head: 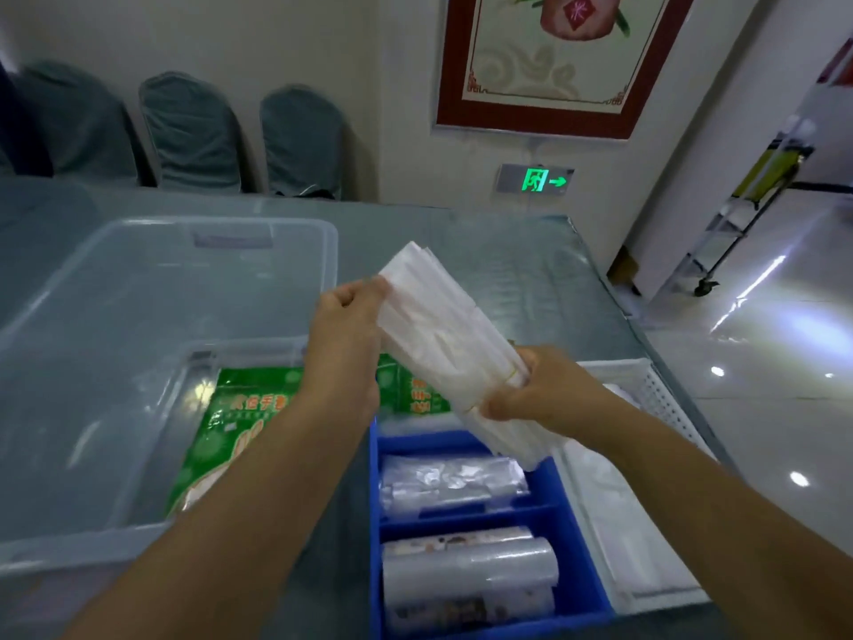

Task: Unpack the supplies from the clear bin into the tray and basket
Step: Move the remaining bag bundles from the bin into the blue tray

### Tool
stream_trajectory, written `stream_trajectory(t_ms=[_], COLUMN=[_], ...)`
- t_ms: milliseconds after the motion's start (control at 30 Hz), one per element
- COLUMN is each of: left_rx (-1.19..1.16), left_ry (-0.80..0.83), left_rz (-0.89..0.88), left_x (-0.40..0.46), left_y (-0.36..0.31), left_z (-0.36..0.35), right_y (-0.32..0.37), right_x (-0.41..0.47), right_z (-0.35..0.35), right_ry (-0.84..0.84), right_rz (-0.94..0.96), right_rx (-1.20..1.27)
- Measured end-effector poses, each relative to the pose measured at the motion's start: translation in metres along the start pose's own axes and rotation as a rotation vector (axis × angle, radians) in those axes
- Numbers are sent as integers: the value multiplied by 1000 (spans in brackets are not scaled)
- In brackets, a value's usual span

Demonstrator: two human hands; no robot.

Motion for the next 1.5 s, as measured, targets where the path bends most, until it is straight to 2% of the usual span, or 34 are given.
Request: stream_trajectory(t_ms=[100,167,200,267,367,433,467,567,700,800,867,933,1033,1200,1267,1400,1500], left_rx=[122,287,433,914,1689,1987,2042,2043,2056,1980,1826,1693,1665,1902,1874,1748,1799], left_ry=[15,50,112,327,697,836,861,798,702,731,779,767,741,818,812,655,689], left_rz=[-2,-51,-103,-156,-80,-161,-225,-288,-231,-74,87,147,67,-79,-167,-260,-312], left_x=[-10,-22,-24,-22,-5,2,4,10,11,9,8,9,11,10,2,-18,-31], left_y=[38,69,88,128,184,207,215,229,228,225,224,219,215,220,218,202,198], left_z=[-9,-9,-7,-6,-5,-7,-8,-6,-10,-13,-11,-8,-5,0,3,10,10], right_y=[-38,-61,-70,-85,-101,-109,-113,-122,-130,-131,-130,-129,-131,-126,-123,-125,-131], right_x=[8,15,18,24,28,29,29,28,32,37,40,44,50,64,70,83,93], right_z=[21,29,30,32,30,31,32,39,45,48,49,50,47,31,19,-15,-45], right_ry=[-26,-47,-62,-87,-90,-97,-102,-104,-70,-68,-72,-82,-82,-2,46,143,259], right_rz=[-15,-53,-73,-99,-103,-88,-82,-68,-62,-46,-33,-21,-6,40,69,141,199], right_rx=[-124,-183,-221,-292,-358,-408,-435,-514,-563,-580,-562,-531,-536,-532,-536,-598,-686])
Point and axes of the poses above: each hand's wrist, its own x-axis towards the middle knuckle, its own z-axis out of the back of the hand, y = z × x, the point moved 2 cm from there along x, towards the middle knuckle, and after that the axes turned 2 degrees about -z, right-handed, at the moved point
